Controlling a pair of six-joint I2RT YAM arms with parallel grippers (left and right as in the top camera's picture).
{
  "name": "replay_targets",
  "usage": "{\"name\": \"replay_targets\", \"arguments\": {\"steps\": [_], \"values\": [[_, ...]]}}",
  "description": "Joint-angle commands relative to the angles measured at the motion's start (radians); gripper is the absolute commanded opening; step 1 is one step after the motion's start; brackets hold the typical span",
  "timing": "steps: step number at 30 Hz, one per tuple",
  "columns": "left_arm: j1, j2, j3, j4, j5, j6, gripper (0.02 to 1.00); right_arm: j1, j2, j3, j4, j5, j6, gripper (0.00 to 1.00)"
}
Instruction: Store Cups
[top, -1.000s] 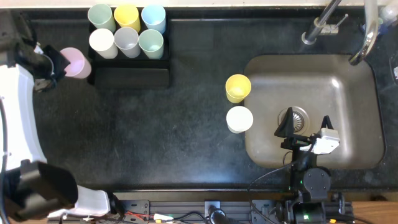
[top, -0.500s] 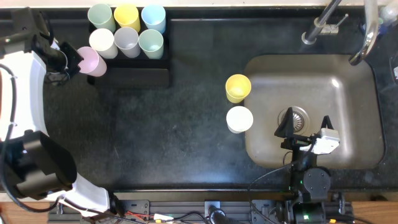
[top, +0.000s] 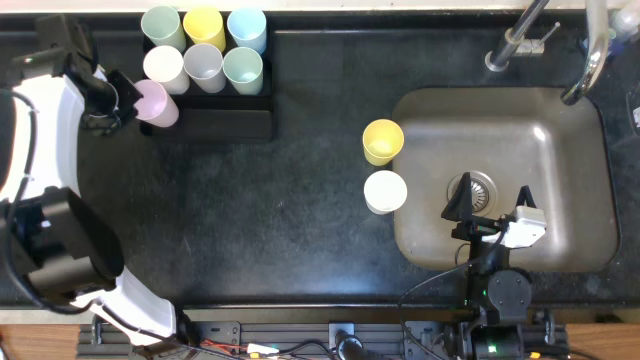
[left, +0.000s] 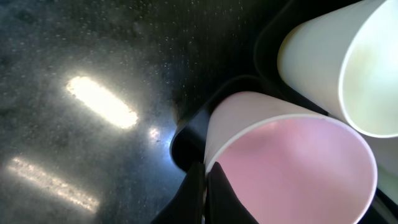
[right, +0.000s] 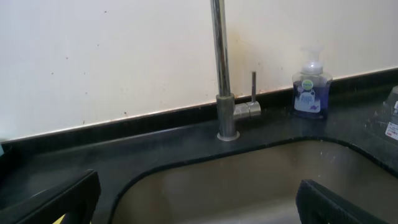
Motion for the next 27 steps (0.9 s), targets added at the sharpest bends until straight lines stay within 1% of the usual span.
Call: {"name": "replay_targets", "arguments": {"steps": [1, 3, 8, 9, 10, 11, 12, 13, 14, 16, 17, 18, 19, 25, 27], "values": [[-0.018, 0.047, -0.005, 0.008, -0.038, 0.015, 0.036, -0.006, -0.007, -0.013, 0.003, -0.002, -0.002, 0.998], [-0.018, 0.051, -0.005, 0.008, -0.056, 0.015, 0.036, -0.006, -0.007, -0.013, 0.003, -0.002, -0.002, 0.998], [-0.019, 0.051, -0.005, 0.019, -0.057, 0.015, 0.047, -0.006, -0.007, -0.013, 0.003, -0.002, -0.002, 0.998], [-0.019, 0.051, -0.005, 0.020, -0.057, 0.015, 0.139, -0.006, -0.007, -0.013, 0.003, -0.002, -0.002, 0.996], [-0.019, 0.051, -0.005, 0.021, -0.057, 0.015, 0.178, -0.006, -0.007, -0.013, 0.003, -0.002, -0.002, 0.998], [-0.019, 0.051, -0.005, 0.022, -0.057, 0.015, 0.178, -0.006, -0.007, -0.013, 0.003, -0.002, -0.002, 0.996], [-0.019, 0.053, -0.005, 0.023, -0.057, 0.015, 0.088, -0.006, -0.007, -0.013, 0.003, -0.002, -0.003, 0.998], [-0.019, 0.054, -0.005, 0.023, -0.057, 0.015, 0.086, -0.006, -0.007, -0.013, 0.003, -0.002, -0.002, 0.998], [-0.019, 0.056, -0.005, 0.023, -0.057, 0.015, 0.178, -0.006, -0.007, -0.013, 0.003, -0.002, -0.002, 0.998], [-0.019, 0.057, -0.005, 0.022, -0.057, 0.015, 0.470, -0.006, -0.007, -0.013, 0.003, -0.002, -0.002, 0.998], [-0.019, 0.057, -0.005, 0.022, -0.056, 0.015, 0.724, -0.006, -0.007, -0.013, 0.003, -0.002, -0.002, 0.998], [-0.019, 0.056, -0.005, 0.022, -0.053, 0.015, 0.954, -0.006, -0.007, -0.013, 0.003, -0.002, -0.002, 0.998], [-0.019, 0.056, -0.005, 0.022, -0.053, 0.015, 1.000, -0.006, -0.007, -0.013, 0.003, -0.002, -0.002, 0.998], [-0.019, -0.001, -0.005, 0.017, -0.039, 0.015, 1.000, -0.006, -0.007, -0.013, 0.003, -0.002, -0.003, 0.998], [-0.021, -0.049, -0.005, 0.018, -0.016, 0.015, 0.998, -0.006, -0.007, -0.013, 0.003, -0.002, -0.003, 0.996]]}}
